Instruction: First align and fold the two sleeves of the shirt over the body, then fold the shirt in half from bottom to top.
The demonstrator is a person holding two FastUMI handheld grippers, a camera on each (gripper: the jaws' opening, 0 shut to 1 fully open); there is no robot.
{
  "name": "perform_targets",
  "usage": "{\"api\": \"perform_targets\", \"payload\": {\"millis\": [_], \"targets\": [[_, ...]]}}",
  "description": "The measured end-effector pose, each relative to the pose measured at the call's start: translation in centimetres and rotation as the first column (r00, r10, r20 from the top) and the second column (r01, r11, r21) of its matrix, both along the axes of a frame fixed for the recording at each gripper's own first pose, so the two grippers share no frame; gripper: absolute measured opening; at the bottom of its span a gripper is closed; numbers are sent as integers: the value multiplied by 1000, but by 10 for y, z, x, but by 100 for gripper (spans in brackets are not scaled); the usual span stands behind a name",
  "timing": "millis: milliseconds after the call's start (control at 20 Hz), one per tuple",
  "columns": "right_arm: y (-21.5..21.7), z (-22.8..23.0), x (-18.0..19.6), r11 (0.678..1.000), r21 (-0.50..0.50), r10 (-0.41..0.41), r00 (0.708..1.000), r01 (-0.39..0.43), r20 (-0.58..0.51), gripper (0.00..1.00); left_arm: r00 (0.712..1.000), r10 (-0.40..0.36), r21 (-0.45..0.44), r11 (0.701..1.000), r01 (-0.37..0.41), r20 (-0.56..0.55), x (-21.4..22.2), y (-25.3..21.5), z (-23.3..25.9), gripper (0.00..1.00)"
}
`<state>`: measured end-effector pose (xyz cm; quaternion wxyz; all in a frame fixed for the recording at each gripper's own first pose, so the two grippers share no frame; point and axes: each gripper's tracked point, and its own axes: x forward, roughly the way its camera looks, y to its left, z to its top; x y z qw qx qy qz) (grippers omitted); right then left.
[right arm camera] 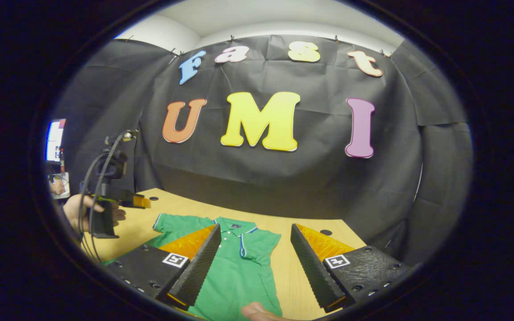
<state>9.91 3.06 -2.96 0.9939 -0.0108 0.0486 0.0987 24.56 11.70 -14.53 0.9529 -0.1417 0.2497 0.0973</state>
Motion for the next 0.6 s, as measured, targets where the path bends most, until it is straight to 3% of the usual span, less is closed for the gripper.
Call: {"api": "perform_targets", "payload": {"millis": [300,500,600], "targets": [[-27,-11,-42,1000,-23,-3,999,5,51,95,988,-4,-71,997,-7,-156,54,13,-61,100],[-47,-8,-51,999,-13,-29,996,30,79,96,985,-37,-94,995,21,-171,69,8,-77,100],[-46,-8,-52,1000,13,-28,996,27,86,95,980,-42,-117,993,19,-193,72,4,-90,91]]}}
